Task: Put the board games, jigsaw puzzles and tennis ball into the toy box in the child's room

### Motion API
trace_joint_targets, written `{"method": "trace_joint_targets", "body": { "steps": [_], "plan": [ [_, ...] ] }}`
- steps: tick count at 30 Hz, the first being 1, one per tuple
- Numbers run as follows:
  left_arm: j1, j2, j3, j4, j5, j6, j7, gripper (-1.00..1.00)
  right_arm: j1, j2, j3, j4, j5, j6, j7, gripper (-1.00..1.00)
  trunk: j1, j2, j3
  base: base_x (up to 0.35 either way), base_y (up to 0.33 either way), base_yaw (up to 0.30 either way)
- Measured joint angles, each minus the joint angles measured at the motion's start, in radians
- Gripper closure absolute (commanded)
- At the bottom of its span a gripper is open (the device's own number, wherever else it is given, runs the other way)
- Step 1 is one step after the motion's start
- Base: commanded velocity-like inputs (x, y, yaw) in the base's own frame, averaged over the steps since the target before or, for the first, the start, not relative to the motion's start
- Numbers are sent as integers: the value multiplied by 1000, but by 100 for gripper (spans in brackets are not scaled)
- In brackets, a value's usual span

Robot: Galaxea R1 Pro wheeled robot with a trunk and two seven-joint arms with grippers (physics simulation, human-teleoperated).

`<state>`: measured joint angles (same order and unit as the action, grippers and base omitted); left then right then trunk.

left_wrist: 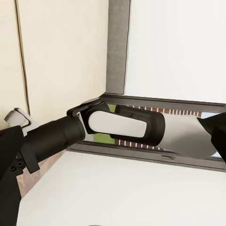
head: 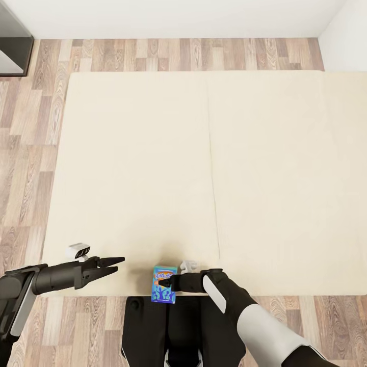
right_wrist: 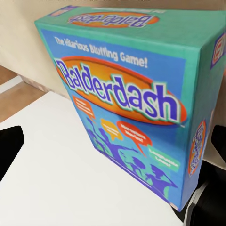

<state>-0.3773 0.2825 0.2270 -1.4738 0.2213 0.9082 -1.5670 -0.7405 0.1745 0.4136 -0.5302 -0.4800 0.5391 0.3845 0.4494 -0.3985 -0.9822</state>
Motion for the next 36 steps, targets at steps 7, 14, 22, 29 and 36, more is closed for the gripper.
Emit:
{"method": "trace_joint_targets", "body": {
  "steps": [7, 14, 22, 29, 36],
  "plan": [
    [0, -1, 0, 0, 0, 0, 0, -100, 0, 0, 1, -1, 0, -3, 0, -100, 0, 0, 0, 0, 0, 0],
    [0, 0, 0, 0, 0, 0, 0, -100, 0, 0, 4, -2, 0, -3, 0, -100, 0, 0, 0, 0, 0, 0],
    [0, 1, 1, 0, 0, 0, 0, -100, 0, 0, 5, -2, 0, -3, 0, -100, 0, 0, 0, 0, 0, 0],
    [0, 1, 1, 0, 0, 0, 0, -100, 0, 0, 5, -2, 1, -3, 0, -100, 0, 0, 0, 0, 10, 0],
    [0, 1, 2, 0, -1, 0, 0, -100, 0, 0, 6, -2, 0, -3, 0, -100, 0, 0, 0, 0, 77, 0]
  ]
}}
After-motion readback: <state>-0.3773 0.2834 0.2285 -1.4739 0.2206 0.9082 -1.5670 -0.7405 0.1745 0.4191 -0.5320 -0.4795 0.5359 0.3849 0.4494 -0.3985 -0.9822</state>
